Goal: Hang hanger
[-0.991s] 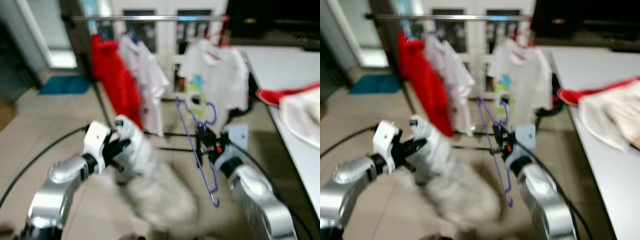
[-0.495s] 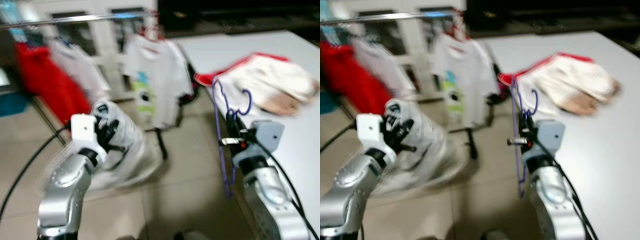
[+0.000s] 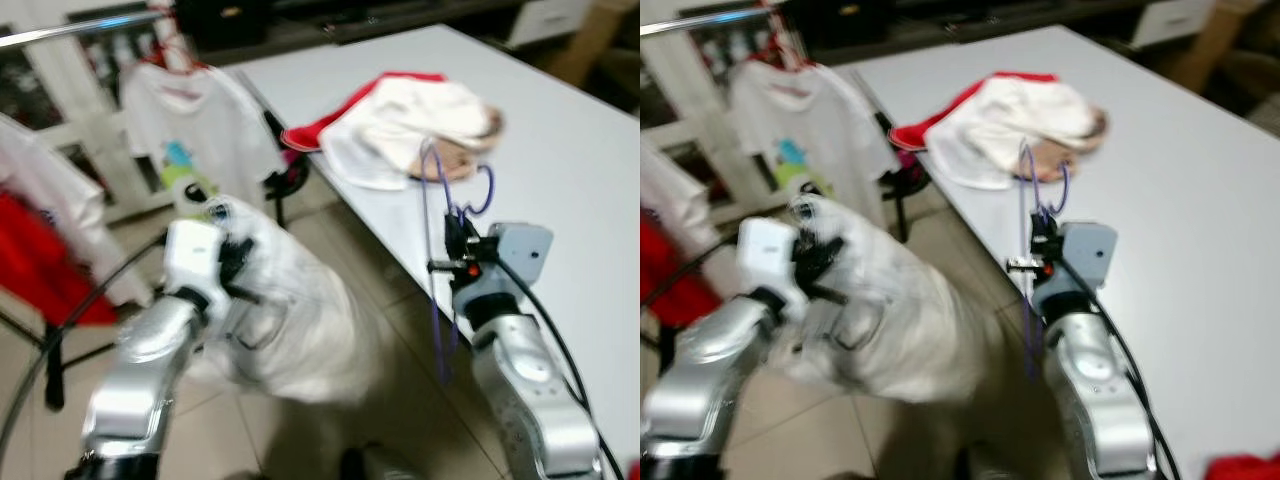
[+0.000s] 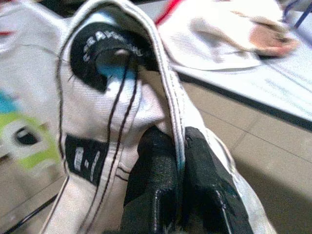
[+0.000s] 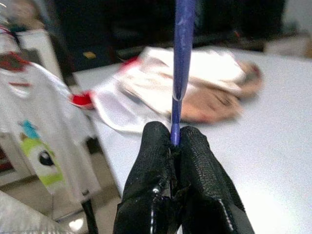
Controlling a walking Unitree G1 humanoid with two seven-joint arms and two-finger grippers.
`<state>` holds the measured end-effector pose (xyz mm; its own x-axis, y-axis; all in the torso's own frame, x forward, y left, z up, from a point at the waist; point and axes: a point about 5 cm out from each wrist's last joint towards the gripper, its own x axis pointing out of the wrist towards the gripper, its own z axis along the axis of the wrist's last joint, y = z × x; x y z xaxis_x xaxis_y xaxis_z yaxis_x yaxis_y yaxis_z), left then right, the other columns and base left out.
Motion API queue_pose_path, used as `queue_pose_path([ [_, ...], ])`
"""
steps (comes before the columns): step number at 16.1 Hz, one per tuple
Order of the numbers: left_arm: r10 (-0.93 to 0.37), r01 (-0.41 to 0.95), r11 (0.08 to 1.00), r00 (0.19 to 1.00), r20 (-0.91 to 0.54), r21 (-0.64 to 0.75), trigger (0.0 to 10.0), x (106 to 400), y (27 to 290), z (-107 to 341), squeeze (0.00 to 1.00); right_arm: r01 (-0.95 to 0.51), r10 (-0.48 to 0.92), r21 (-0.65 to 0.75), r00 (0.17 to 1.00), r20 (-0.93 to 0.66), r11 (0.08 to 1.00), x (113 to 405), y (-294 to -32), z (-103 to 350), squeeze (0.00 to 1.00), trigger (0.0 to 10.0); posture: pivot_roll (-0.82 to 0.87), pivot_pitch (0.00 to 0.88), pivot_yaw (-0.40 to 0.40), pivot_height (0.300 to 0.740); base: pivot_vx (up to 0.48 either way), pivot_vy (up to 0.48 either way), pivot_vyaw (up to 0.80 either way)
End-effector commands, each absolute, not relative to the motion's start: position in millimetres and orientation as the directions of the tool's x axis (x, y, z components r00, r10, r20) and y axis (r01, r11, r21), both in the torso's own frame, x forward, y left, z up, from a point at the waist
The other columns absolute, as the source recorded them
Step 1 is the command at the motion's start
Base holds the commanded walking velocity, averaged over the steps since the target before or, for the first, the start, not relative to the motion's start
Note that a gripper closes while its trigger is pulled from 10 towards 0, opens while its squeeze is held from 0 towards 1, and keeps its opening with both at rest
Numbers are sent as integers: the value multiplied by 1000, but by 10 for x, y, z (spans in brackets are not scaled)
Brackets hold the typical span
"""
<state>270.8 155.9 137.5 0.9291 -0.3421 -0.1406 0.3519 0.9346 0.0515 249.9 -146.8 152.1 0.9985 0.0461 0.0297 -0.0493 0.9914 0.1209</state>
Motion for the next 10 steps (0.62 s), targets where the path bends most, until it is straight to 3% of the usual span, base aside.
queue_pose_path([
  [1,-328,336,938,940,-88,91,10000,2758,1593,1487,0,-66,62,157,998,32,985,2513,-1441,1557,0,10000,-90,72,42,740,0,0,-800],
  [4,-349,353,935,934,-81,41,10000,2746,1544,1518,0,-46,44,203,999,12,978,2536,-1423,1568,0,10000,-76,70,26,740,0,0,-800],
  [10,-346,353,934,931,-120,47,10000,2828,1553,1478,0,1,15,203,997,-81,979,2437,-1456,1436,0,10000,-112,90,70,740,0,327,-800],
])
